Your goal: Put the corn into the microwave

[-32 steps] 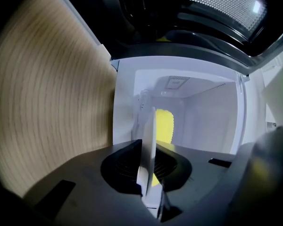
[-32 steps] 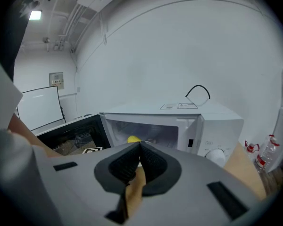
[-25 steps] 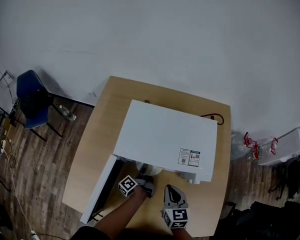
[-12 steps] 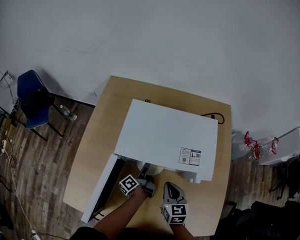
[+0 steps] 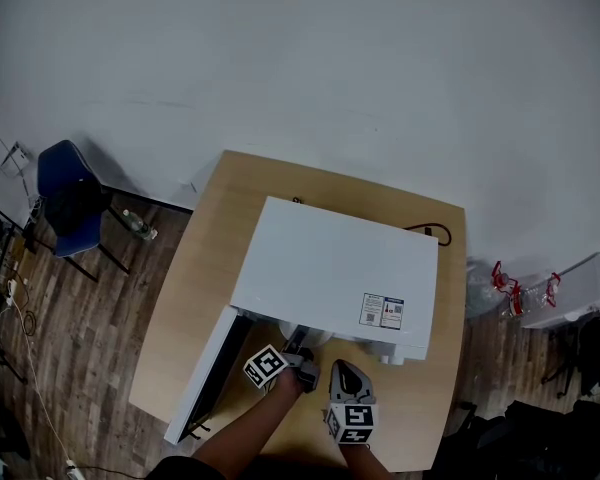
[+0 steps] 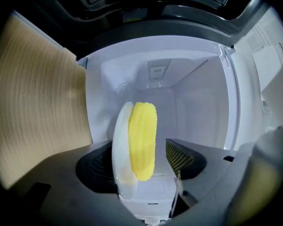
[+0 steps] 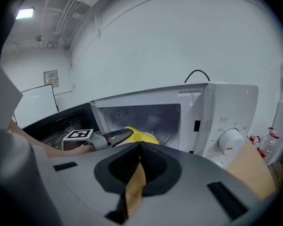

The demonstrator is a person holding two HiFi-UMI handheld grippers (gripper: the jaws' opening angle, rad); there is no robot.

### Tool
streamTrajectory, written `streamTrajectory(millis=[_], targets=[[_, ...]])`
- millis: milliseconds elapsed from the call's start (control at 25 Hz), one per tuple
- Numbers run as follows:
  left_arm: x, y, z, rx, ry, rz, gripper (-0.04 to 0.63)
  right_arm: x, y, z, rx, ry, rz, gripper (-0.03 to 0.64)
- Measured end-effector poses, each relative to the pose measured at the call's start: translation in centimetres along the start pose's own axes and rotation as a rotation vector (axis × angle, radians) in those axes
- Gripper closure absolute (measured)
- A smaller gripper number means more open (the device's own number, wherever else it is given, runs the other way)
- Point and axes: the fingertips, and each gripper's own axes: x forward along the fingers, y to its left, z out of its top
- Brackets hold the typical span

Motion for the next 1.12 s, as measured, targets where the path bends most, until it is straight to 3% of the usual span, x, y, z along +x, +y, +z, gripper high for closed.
streamTrajectory(millis=[280,560,640,760,1120], targets=[[-0.8,0.3,0.1,-0.036,-0.014,-0.025,0.308,0.0,-0.1,-0.3,0.012,0.003,0.005,0.557],[-0.3,0.0,-0.2,-0.047,-0.015,0.035,0.273,-0.3,-0.6,-1.0,0.032,0.011,-0.007,0.557],[-0.1,0.4,-0.4,-0.090,-0.006,0.045,0.280,-0.4,-0.5,-0.9,0.034,0.007,-0.005,0.557],[-0.4,1.2,-0.4,-0.153,-0.028,0.052,0.344,-0.5,-0.4,-0.8,0.039,0.003,-0.003,0.557],[-0.1,1.1,-0.6,-0.158,0.007,0.038,0.347,1.7,-0.4,-1.8,0.084,0.023,0.090,0.555]])
